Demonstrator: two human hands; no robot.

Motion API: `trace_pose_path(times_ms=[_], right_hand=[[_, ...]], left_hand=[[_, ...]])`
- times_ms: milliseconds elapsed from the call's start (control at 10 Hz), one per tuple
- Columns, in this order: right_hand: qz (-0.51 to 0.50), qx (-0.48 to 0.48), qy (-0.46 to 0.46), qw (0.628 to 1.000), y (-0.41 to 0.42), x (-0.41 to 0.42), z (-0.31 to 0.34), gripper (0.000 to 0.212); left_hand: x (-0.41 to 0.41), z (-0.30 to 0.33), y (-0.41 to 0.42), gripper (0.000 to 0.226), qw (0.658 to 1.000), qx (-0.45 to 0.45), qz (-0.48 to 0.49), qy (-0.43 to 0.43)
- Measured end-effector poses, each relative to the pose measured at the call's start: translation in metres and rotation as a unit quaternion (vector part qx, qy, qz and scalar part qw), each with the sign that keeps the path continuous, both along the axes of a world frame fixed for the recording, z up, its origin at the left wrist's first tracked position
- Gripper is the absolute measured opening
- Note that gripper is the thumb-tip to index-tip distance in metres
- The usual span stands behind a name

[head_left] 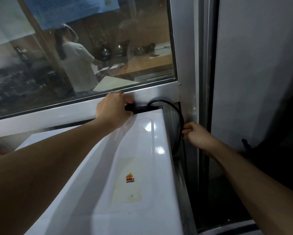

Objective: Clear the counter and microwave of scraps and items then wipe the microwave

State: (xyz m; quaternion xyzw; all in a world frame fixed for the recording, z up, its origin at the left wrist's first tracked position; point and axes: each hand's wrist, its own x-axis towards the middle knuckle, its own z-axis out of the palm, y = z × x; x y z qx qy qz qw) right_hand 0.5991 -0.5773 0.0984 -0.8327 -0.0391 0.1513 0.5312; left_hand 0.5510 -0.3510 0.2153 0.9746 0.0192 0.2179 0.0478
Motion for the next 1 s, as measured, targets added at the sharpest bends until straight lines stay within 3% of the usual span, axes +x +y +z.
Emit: trace_pose_path(times_ms=[200,500,1000], right_hand=[[-0.005,-0.004,-0.006,1.0,-0.005,-0.003,0.003,0.05],[0.051,0.0,-0.01,0.999,-0.014,-0.015,0.012,0.071],[0.106,-0.164,-0.134,0.972,-0.022,-0.059,0.057,0.079]], left_hand=[[0.002,0.003,-0.009,0.029,1.0,0.006,0.005,-0.009],[-0.005,0.006,-0.014,0.039,0.999,0.033,0.014,0.005],[-0.051,0.027,-0.021,0.065,0.983,0.142,-0.01,0.118]])
